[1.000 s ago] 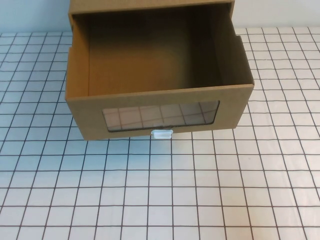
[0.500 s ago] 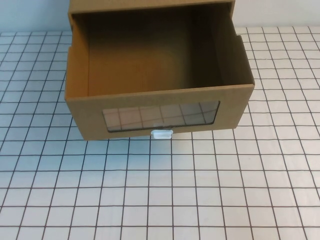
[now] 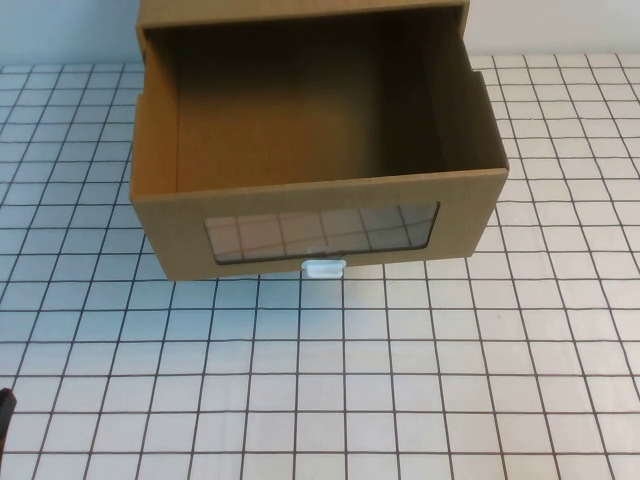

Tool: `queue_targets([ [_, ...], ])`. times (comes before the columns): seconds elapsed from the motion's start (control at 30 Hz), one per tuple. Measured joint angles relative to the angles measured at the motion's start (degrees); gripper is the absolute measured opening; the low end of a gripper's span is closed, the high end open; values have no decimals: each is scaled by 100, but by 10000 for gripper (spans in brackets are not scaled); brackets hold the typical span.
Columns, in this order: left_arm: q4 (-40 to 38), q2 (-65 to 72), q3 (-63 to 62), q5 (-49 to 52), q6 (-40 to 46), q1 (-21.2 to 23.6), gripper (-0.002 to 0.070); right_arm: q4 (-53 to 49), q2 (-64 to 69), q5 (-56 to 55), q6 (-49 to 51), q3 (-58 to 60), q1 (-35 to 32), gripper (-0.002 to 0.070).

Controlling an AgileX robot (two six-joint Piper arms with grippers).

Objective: Open the shoe box
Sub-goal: 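Pull the top drawer of the cardboard box fully open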

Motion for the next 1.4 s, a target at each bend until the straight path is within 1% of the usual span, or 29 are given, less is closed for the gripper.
queue_targets([
  [0.37, 0, 0, 0, 0, 0, 0, -2, -14, 0, 395, 0, 13, 0, -14],
  [0.5, 0, 0, 0, 10, 0, 0, -2, -512, 0, 387, 0, 24, 0, -13],
  [0.67, 0, 0, 0, 10, 0, 0, -2, -1119, 0, 35, 0, 57, -56, -13],
  [0.77, 0, 0, 0, 10, 0, 0, -2, -1217, 0, -255, 0, 160, -321, -13],
  [0.87, 0, 0, 0, 10, 0, 0, -2, -1256, 0, -713, 0, 552, -531, -13],
  [1.0, 0, 0, 0, 10, 0, 0, -2, -1433, 0, -1546, 0, 1191, -585, -13],
  [1.07, 0, 0, 0, 10, 0, 0, -2, -1443, 0, -1629, 0, 1269, -585, -13],
  [1.2, 0, 0, 0, 21, 0, 0, -2, -1453, 0, -1470, 0, 1277, -607, -13],
  [1.4, 0, 0, 0, 31, 0, 0, -2, -1453, 0, -208, 0, 1277, -633, -13],
])
